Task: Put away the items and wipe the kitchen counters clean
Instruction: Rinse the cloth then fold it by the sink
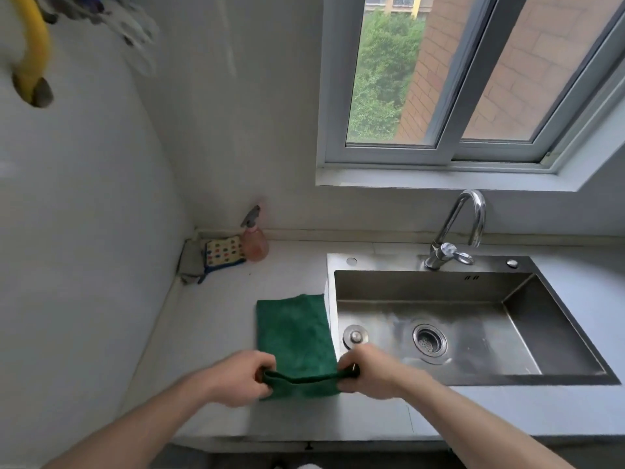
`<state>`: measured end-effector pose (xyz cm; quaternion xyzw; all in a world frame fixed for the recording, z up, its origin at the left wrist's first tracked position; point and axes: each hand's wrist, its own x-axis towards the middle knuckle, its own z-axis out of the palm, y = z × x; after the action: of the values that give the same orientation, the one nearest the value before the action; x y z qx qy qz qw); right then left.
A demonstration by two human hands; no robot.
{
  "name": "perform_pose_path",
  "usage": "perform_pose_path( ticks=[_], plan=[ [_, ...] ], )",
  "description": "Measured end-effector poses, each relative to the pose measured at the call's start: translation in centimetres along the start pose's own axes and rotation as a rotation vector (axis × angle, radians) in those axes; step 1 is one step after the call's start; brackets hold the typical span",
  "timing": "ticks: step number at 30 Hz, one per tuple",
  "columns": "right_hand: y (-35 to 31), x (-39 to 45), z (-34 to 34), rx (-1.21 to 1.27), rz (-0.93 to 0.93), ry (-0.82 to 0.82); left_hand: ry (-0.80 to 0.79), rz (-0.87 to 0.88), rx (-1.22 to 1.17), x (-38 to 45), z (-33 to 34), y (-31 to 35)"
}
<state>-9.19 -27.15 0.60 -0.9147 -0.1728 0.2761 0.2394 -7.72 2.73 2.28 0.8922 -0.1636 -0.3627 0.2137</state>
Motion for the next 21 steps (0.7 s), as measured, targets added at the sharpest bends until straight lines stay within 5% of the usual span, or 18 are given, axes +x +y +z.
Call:
perform_pose_path(
  ticks=[4,13,21],
  plan=[
    [0.7,0.2,2.3,-0.027,0.076,-0.153,-0.085,-0.042,-0.011,1.1,3.0,-1.3],
    [1.5,8.8,0.5,0.132,0.339,0.234,0.309,-0.159,-0.115,7.8,-0.5,-3.8],
    [2.5,15.8,0.4,0.146,0.352,0.333,0.372,-0.333,-0.021,14.4,-0.8,-7.0]
  ],
)
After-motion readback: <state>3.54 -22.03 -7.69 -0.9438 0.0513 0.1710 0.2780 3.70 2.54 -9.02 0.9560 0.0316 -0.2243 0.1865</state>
